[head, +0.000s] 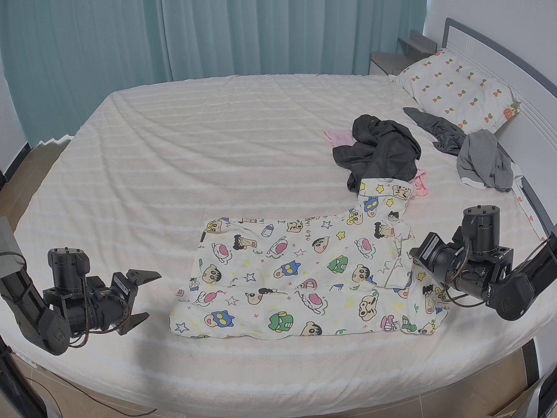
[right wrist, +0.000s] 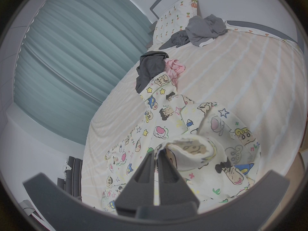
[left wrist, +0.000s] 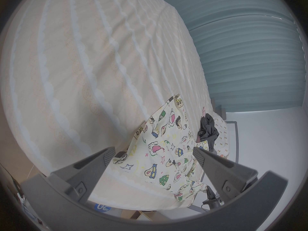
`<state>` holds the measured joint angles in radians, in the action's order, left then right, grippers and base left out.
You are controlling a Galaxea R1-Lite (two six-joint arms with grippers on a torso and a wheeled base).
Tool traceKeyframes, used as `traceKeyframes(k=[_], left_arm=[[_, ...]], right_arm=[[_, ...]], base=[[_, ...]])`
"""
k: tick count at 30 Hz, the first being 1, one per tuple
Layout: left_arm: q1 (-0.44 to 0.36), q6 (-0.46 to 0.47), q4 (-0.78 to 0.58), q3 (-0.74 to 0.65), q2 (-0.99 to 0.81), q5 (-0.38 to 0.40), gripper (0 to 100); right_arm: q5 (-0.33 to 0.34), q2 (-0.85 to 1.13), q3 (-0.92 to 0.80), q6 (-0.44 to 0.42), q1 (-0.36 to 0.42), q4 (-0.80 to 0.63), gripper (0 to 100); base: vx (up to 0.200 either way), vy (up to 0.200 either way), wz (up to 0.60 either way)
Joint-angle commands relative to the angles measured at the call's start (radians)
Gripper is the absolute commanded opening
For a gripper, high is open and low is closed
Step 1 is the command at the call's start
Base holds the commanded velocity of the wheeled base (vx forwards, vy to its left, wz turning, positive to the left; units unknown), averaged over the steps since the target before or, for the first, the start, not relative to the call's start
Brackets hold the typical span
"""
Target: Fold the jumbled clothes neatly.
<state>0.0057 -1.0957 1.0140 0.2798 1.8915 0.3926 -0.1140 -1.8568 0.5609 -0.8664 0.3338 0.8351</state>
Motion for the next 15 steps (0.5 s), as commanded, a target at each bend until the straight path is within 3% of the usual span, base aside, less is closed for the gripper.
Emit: traceKeyframes(k=[1,15], left_arm=[[0.002,0.0,0.021,-0.004,0.024,-0.004,100],[0.0,0.0,0.051,-0.021,0.026,-0.004,100]], right_arm=[[0.001,0.019,-0.029,0.001,0.005,-0.039,0],[0.01,0.048,-0.205,0.009,0.053,-0.062,0]], base=[[0.0,0.0,0.0],[0.0,0.0,0.0]])
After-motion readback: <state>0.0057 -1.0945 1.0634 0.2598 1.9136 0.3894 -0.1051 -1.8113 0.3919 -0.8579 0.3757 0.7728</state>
